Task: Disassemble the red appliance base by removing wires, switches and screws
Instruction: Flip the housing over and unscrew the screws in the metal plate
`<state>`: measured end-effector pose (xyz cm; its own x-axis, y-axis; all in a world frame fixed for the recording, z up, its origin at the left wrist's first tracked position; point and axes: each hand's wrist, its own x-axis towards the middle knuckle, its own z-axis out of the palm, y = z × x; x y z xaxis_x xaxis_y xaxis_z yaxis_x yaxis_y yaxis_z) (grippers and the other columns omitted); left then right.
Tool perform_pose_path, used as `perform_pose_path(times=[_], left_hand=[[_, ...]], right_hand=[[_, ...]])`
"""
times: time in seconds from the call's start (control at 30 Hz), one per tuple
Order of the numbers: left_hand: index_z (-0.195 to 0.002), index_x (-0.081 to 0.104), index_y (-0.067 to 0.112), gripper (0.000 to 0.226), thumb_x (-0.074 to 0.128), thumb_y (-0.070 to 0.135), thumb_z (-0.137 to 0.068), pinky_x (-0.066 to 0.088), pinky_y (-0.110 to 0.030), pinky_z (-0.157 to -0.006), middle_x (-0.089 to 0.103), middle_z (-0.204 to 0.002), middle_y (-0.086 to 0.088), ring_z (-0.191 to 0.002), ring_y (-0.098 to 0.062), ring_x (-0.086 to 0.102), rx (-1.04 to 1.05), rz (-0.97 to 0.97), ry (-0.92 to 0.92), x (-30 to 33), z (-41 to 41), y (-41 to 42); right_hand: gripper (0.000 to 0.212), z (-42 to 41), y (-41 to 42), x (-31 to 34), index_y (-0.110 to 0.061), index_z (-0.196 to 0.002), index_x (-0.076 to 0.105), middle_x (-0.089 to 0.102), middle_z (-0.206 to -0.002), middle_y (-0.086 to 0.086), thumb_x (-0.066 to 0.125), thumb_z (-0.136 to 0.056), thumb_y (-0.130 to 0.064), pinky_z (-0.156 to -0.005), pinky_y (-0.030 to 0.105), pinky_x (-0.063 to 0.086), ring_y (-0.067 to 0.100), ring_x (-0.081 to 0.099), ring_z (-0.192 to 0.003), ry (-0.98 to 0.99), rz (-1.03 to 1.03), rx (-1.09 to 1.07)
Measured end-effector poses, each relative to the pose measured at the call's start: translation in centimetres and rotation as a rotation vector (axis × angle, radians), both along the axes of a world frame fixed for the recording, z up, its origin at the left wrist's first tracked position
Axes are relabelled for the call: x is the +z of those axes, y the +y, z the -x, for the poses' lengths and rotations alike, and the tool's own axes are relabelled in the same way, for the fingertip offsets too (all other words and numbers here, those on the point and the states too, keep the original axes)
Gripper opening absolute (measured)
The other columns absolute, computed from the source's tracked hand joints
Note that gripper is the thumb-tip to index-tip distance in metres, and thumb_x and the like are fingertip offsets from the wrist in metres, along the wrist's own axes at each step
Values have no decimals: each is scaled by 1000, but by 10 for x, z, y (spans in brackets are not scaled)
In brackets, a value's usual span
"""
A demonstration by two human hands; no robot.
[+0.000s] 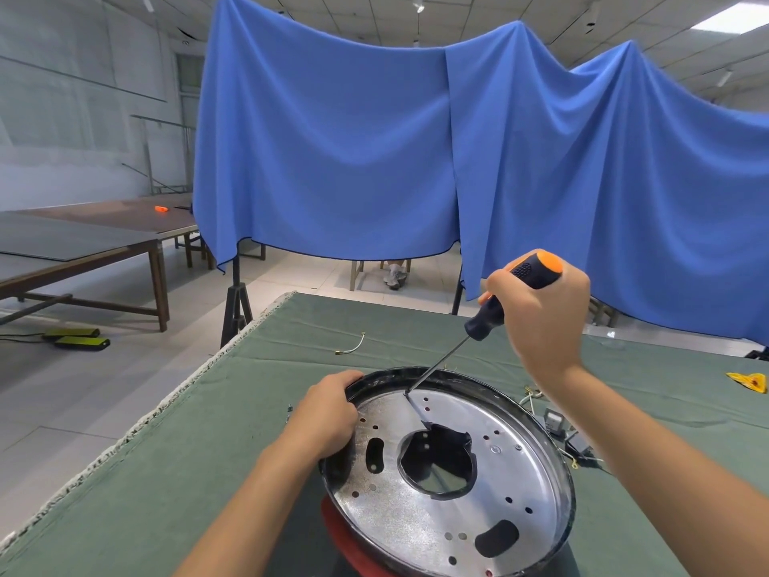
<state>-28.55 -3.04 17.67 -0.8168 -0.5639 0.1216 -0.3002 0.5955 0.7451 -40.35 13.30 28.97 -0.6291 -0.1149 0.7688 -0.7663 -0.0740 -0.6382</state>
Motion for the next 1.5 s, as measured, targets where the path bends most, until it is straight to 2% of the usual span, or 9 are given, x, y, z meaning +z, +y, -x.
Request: perform_pose_path(times=[0.27,0.37,0.47,0.77,0.97,1.13,1.23,1.37,1.5], left_hand=[[-125,57,30,59,39,-5,-80,47,-37,-94,64,-118,0,-109,-24,57,10,50,-46,0,1,0],[-129,54,30,60,40,-3,-81,45,-37,-96,63,-122,0,-113,-25,56,9,81,-63,1,0,1],[-127,54,31,58,42,-2,-81,46,-38,-95,64,-120,1,-112,-25,56,6,110,-70,1,-1,2],[-120,53,30,43,43,9,-84,47,-36,-86,60,-120,-1,-109,-29,56,58,378,-257,9,4,6],[-106,53,14,24,44,5,-86,36,-31,-73,60,-116,-7,-108,-29,57,106,546,-401,25,28,19],[-117,48,15,32,43,7,-86,39,-34,-80,55,-122,-5,-115,-26,48,80,534,-263,14,41,23],[-131,49,20,51,45,8,-81,41,-33,-97,53,-131,3,-124,-18,42,-30,493,33,12,42,22],[-118,62,26,50,43,0,-78,47,-26,-88,68,-99,15,-102,-13,61,-226,134,287,14,42,28],[-105,68,25,33,51,2,-89,47,-18,-82,68,-83,16,-86,-3,64,-177,25,326,14,45,25]], right_hand=[[24,-3,-15,26,4,-55,43,61,-43,10,50,-63,-17,-63,48,55,34,62,-61,-113,-208,23],[20,0,-28,40,-4,-53,46,57,-40,-5,55,-66,-17,-52,30,42,16,47,-50,-146,-289,-59],[25,2,-42,49,-15,-51,38,50,-44,-1,57,-68,-16,-50,27,33,16,35,-50,-180,-349,-78],[26,19,-46,60,-16,-56,43,46,-43,-8,65,-68,-14,-45,22,33,16,42,-47,-289,-431,10],[22,18,-36,68,-15,-64,43,64,-58,11,62,-72,-9,-33,13,26,13,47,-33,-364,-514,179],[23,11,-40,70,-12,-60,45,58,-52,8,59,-73,0,-34,13,27,17,56,-44,-356,-538,306],[27,9,-44,71,-12,-56,44,54,-46,4,58,-74,2,-33,12,27,14,50,-39,-357,-527,320],[26,8,-46,70,-12,-57,43,54,-57,9,60,-74,0,-34,12,31,15,52,-41,-348,-515,292],[26,10,-48,70,-15,-60,41,56,-69,13,63,-72,-8,-46,21,32,23,51,-57,-317,-550,217]])
